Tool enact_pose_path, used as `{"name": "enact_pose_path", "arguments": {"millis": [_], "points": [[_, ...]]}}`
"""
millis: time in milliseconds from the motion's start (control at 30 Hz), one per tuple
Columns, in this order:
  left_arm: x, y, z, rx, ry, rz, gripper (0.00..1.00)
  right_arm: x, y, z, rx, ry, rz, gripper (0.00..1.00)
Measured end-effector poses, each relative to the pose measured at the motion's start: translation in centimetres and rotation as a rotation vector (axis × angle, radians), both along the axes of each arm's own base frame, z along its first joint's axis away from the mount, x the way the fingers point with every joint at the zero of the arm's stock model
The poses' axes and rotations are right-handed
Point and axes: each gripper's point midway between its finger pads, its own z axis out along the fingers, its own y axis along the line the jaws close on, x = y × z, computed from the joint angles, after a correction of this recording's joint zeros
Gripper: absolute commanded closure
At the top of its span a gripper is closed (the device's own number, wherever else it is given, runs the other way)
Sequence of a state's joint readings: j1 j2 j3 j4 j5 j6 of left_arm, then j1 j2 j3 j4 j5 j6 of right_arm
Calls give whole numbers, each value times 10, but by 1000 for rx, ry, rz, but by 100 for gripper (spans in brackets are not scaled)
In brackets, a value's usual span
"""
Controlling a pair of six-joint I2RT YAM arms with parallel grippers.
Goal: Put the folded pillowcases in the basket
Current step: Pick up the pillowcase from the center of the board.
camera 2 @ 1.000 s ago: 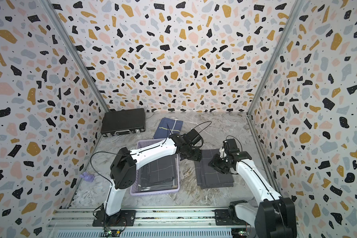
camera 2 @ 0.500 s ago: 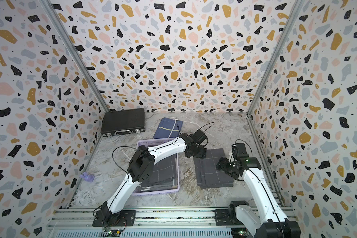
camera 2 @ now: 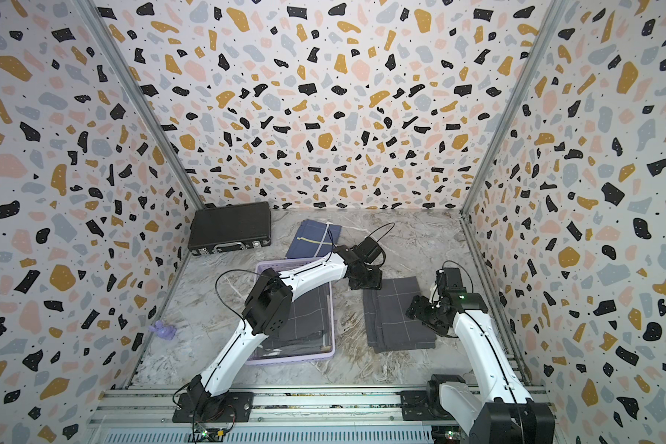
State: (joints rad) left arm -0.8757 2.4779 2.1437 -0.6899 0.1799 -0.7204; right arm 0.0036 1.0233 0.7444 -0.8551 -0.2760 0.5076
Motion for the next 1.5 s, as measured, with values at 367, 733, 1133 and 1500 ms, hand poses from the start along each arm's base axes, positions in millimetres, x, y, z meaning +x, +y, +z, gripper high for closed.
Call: {"name": "enact_pose_path", "arguments": {"millis": [367,733,1133,1500], "points": [[-6,-10,-3,-67,19,2,92,2,0,-4,-2,4,-1,26],[16,-3,7,-66,-18,-52,95,-4,1,-27,19,62,-44,25],[39,20,3,-33,-28,-156,90,9,-16,-53,-76,121,-88,24],[33,21,-4,-19,-20,-200,91,22,-6,-82,-10,158,-81,81]]}}
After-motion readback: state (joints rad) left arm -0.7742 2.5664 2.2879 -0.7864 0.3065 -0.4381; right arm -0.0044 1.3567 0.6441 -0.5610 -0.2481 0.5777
